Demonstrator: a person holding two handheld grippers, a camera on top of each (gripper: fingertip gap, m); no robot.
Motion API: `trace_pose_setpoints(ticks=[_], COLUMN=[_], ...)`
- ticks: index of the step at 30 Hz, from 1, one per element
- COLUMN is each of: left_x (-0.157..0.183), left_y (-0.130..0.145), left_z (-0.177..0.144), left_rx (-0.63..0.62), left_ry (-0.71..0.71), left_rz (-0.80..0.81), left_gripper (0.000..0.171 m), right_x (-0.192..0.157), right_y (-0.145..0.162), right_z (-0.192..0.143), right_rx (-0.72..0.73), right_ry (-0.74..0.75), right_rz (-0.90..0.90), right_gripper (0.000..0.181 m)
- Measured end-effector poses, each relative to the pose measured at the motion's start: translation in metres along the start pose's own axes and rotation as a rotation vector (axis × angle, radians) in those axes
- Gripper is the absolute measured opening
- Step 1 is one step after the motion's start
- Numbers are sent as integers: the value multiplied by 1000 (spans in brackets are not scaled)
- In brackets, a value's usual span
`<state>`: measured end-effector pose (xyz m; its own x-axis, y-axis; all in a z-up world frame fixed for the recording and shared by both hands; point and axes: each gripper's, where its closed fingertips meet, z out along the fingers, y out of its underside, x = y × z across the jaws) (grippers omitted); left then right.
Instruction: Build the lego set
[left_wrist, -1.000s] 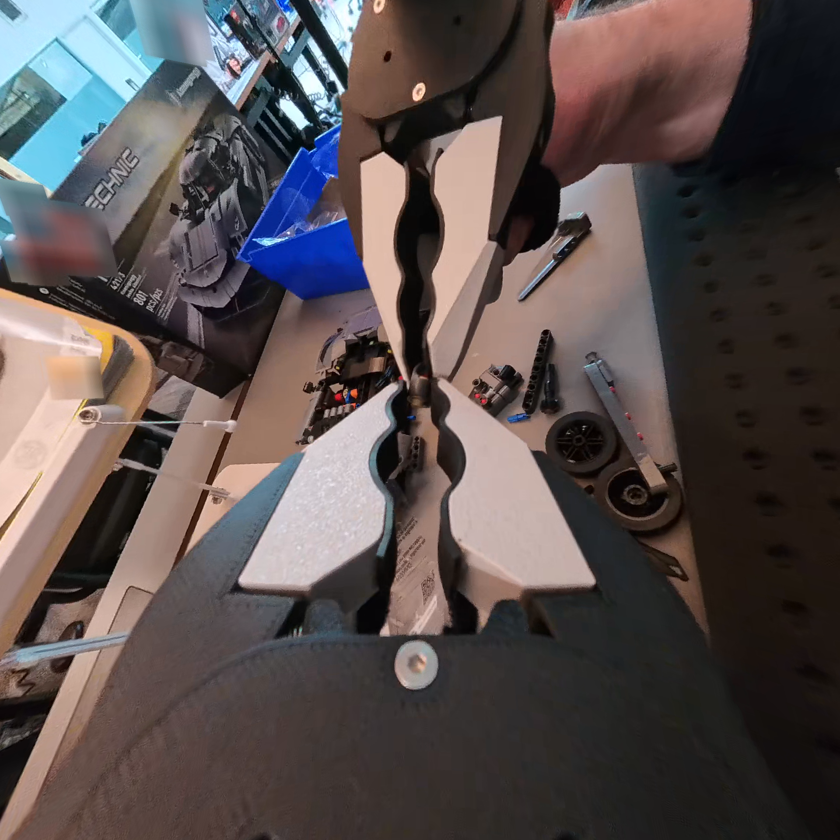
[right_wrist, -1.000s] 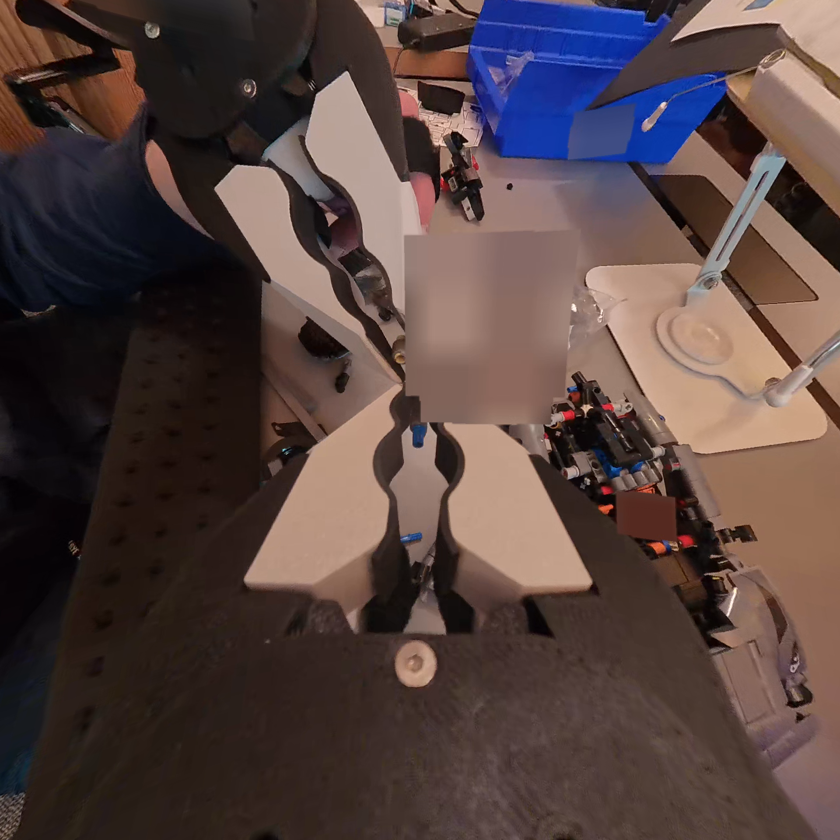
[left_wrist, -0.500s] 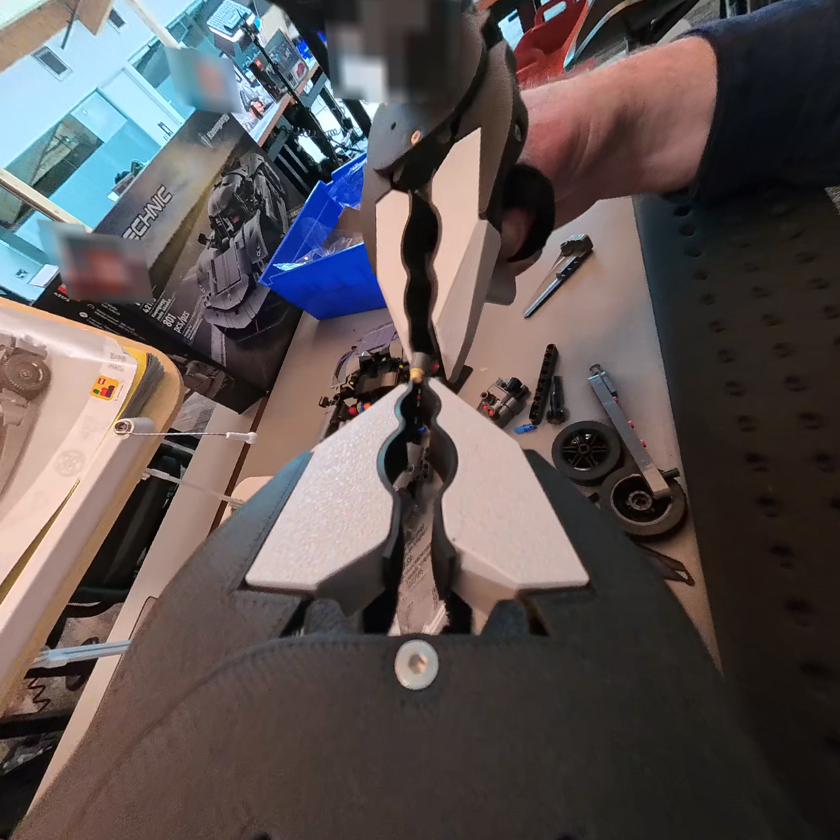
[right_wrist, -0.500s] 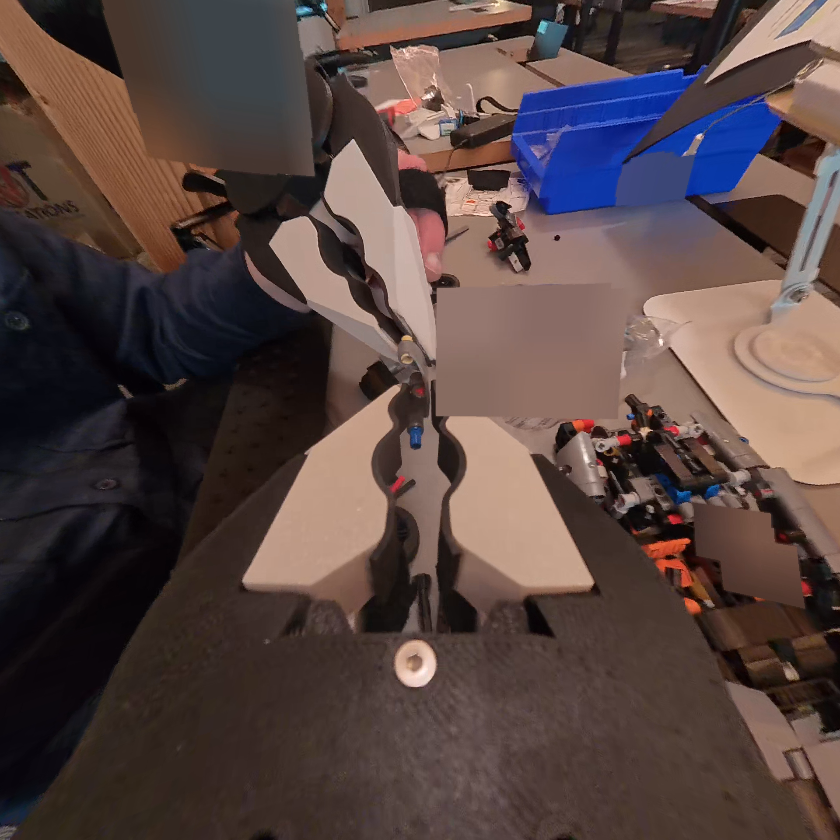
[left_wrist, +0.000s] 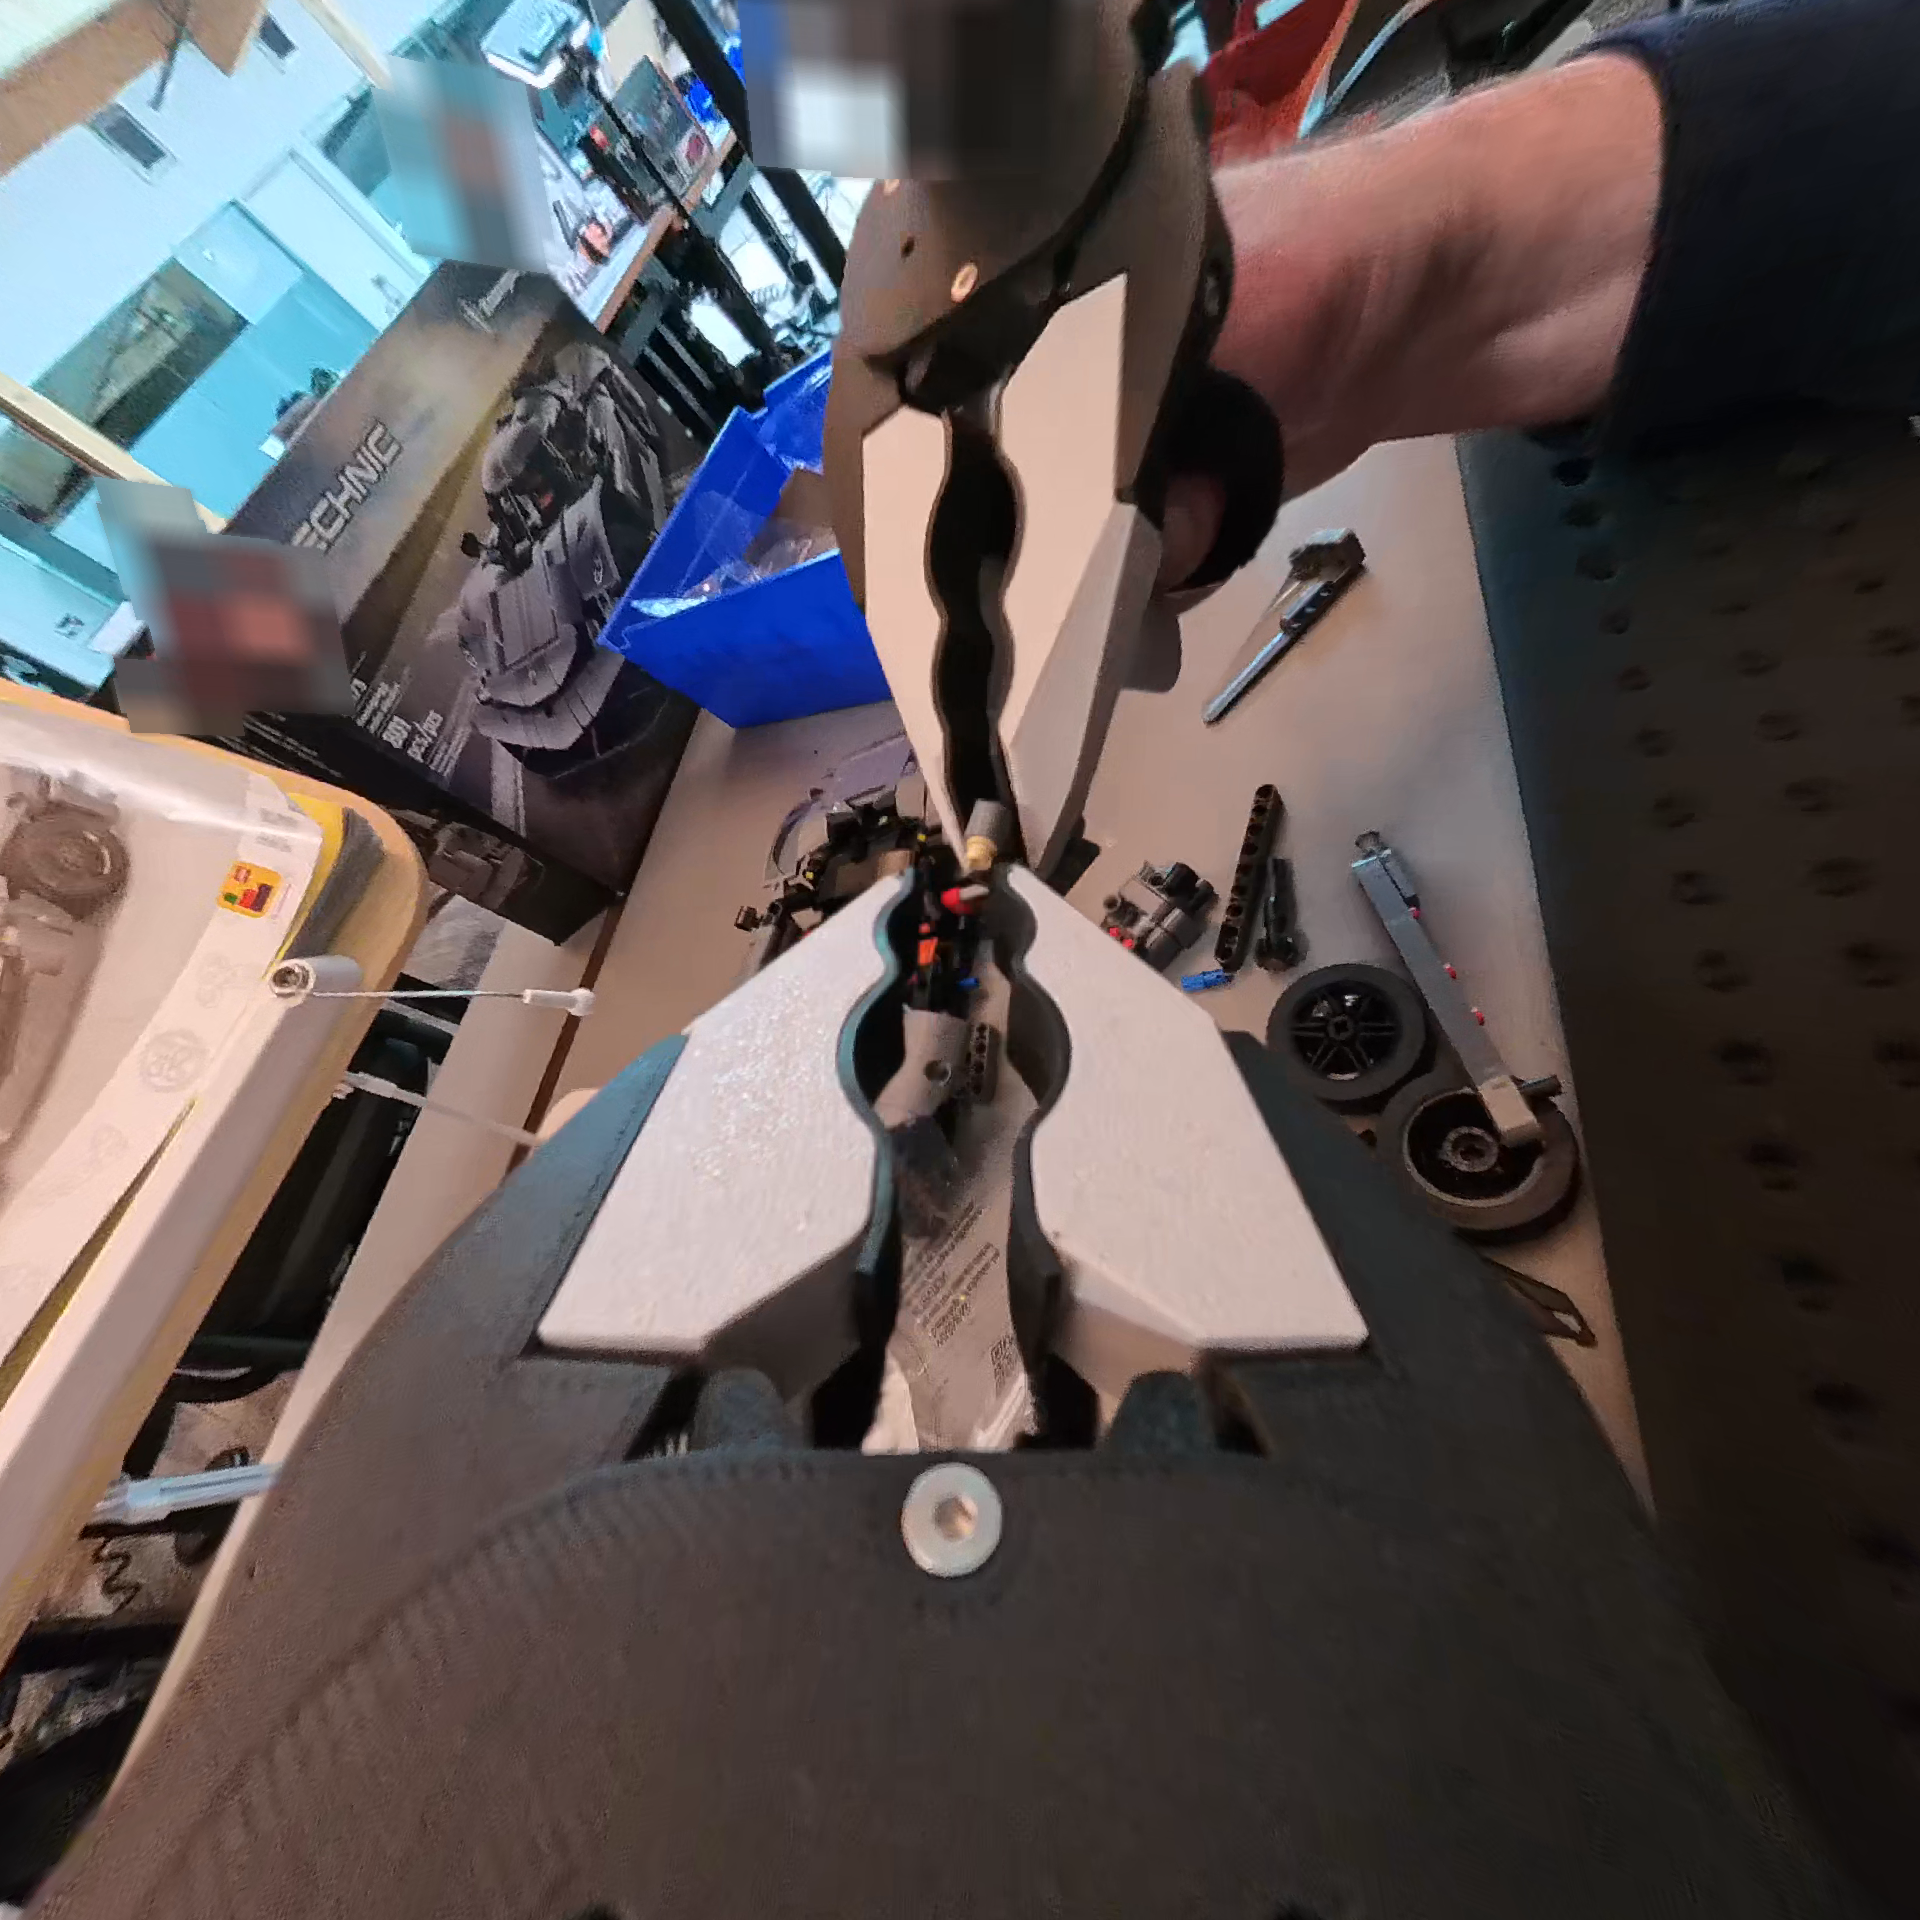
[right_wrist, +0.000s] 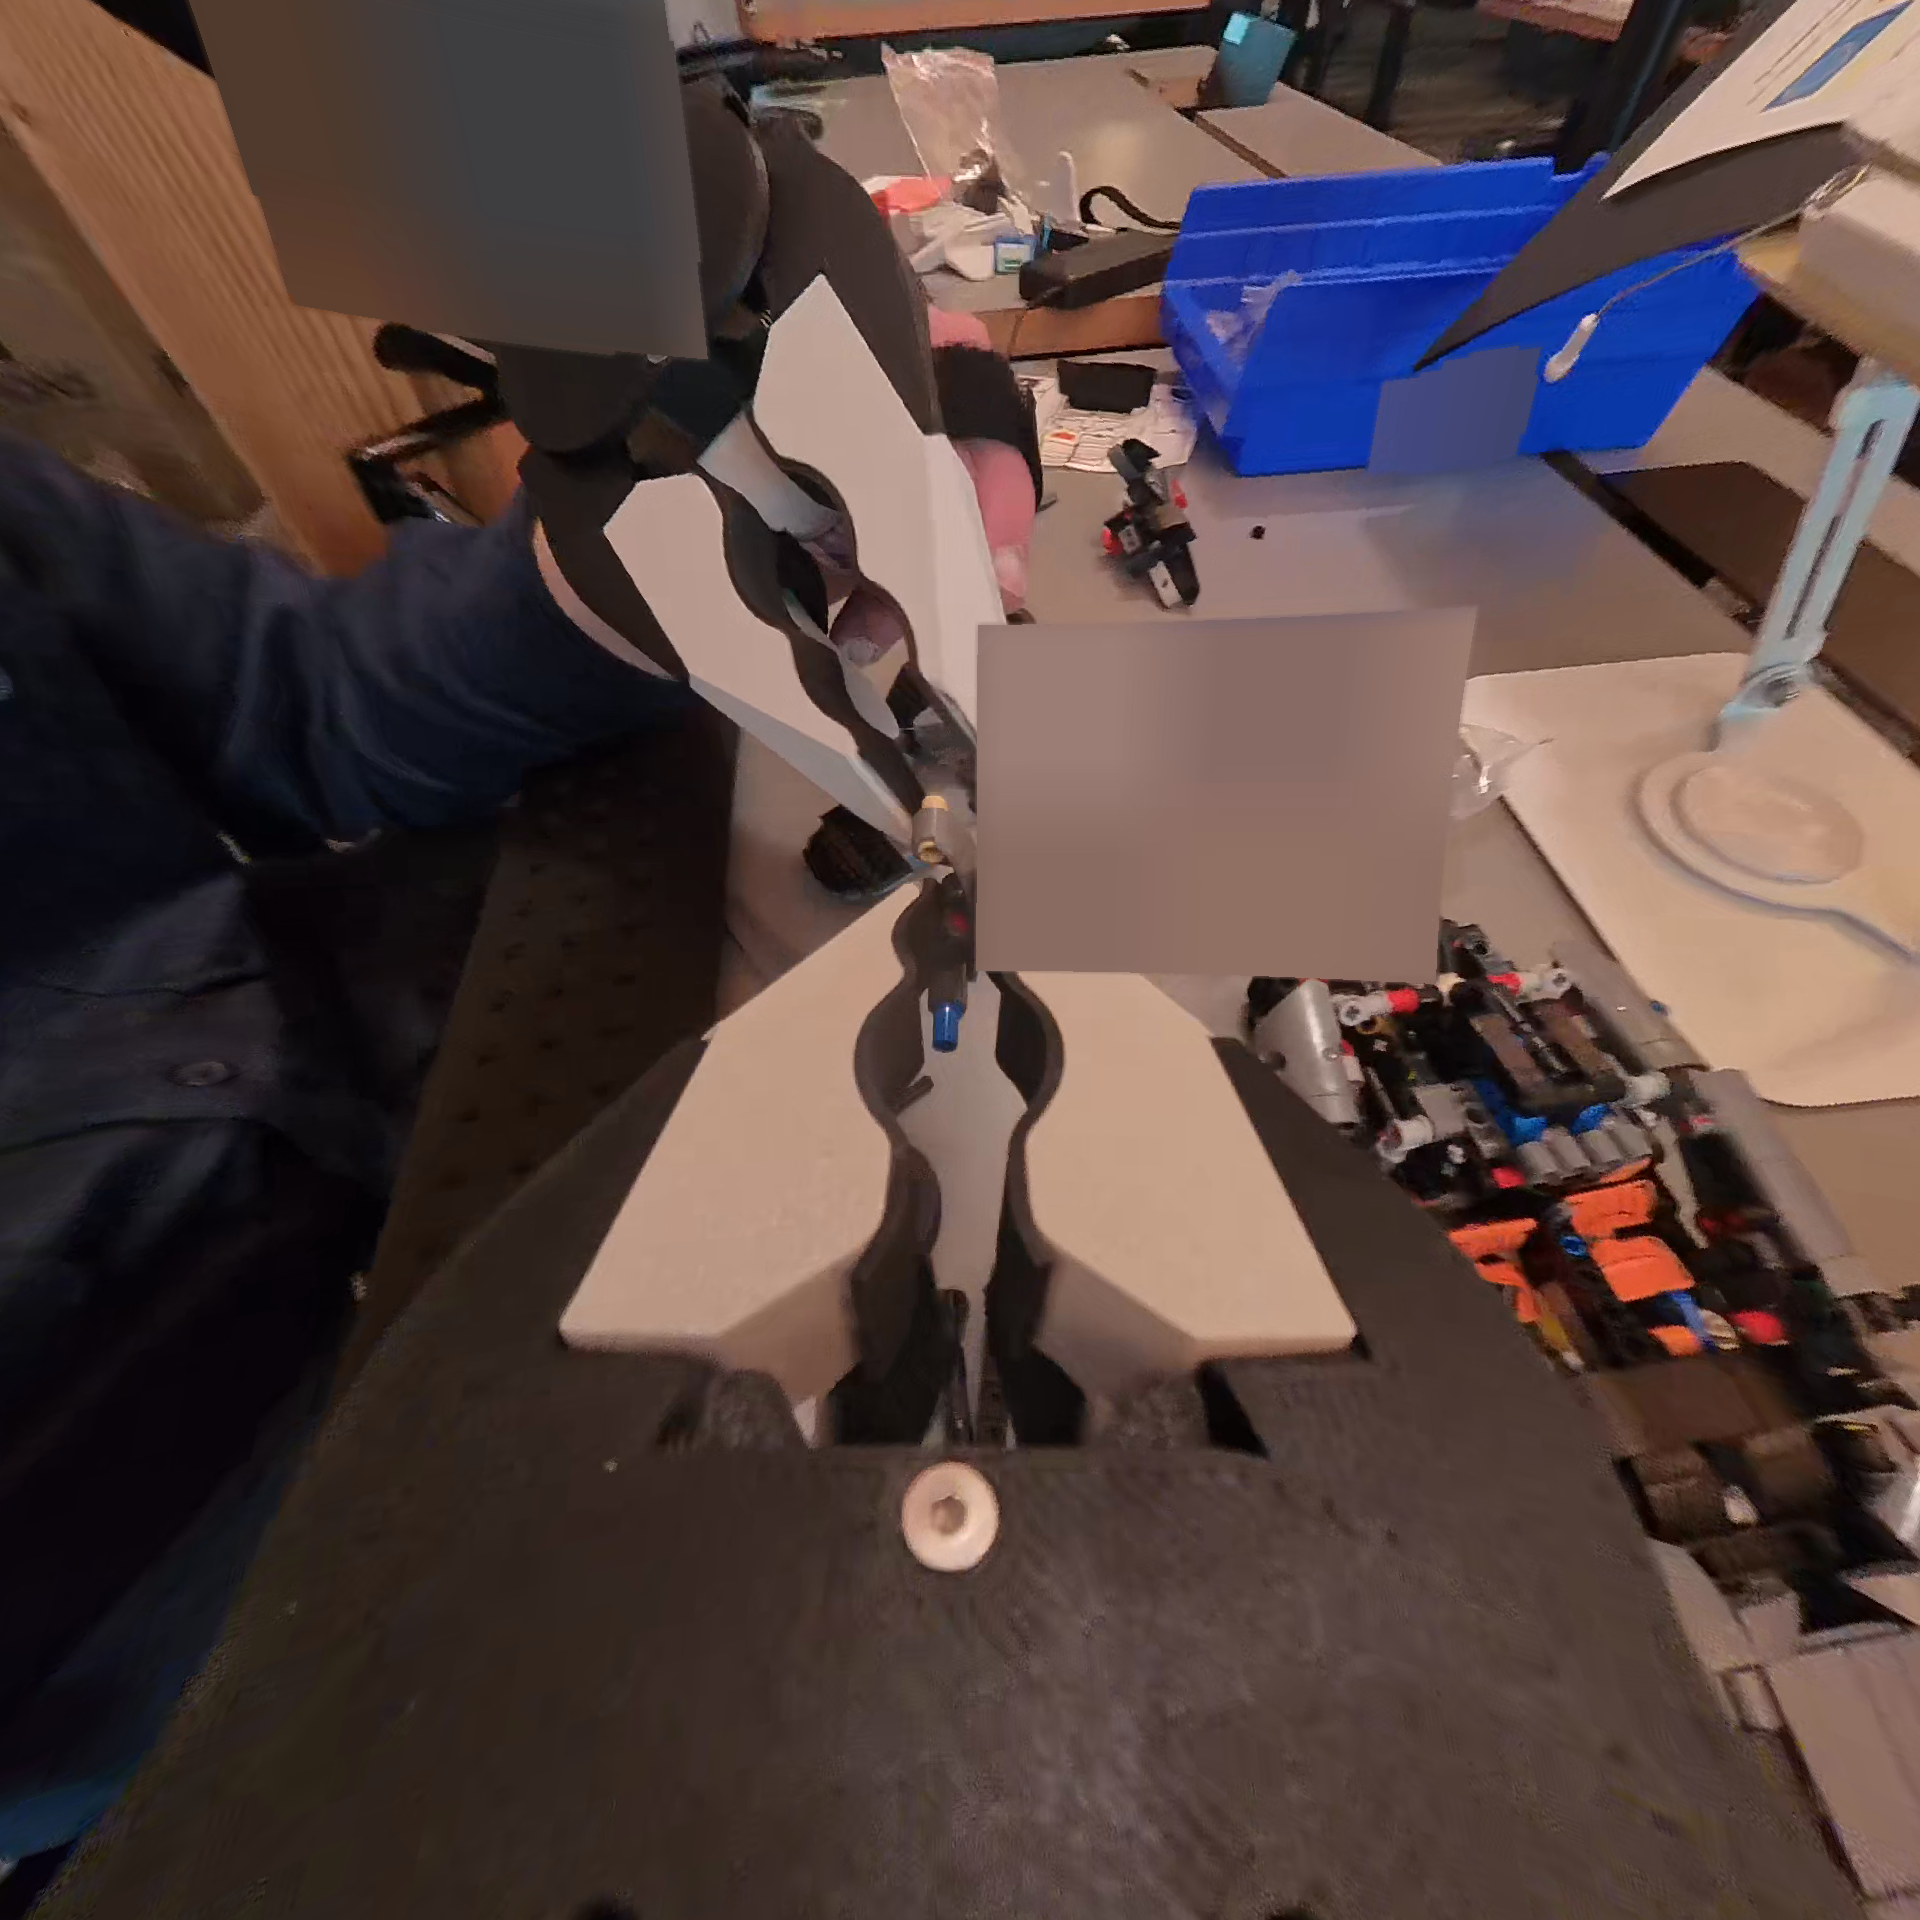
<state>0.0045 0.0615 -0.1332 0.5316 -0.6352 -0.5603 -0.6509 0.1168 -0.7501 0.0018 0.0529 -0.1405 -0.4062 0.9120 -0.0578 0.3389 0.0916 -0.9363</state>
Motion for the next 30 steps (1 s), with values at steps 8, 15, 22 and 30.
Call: trace_pose_setpoints(ticks=[8,15,22,30], left_x=[10,13,17,18], left_y=[-11,-18,-19,-19], left_z=[-2,-8,-8,-11], left_rx=[54,113,129,136], left_ry=[28,72,122,140], left_rz=[65,15,-31,-41], left_gripper=[1,9,3,1], right_x=[-11,-13,-16,-16], right_y=[-2,0,0,-5], right_z=[-2,-2,-2,-3], right_rx=[36,30,31,35], right_ry=[-118,-131,-141,-41], right_rz=[77,71,60,-91], right_gripper=[5,5,5,13])
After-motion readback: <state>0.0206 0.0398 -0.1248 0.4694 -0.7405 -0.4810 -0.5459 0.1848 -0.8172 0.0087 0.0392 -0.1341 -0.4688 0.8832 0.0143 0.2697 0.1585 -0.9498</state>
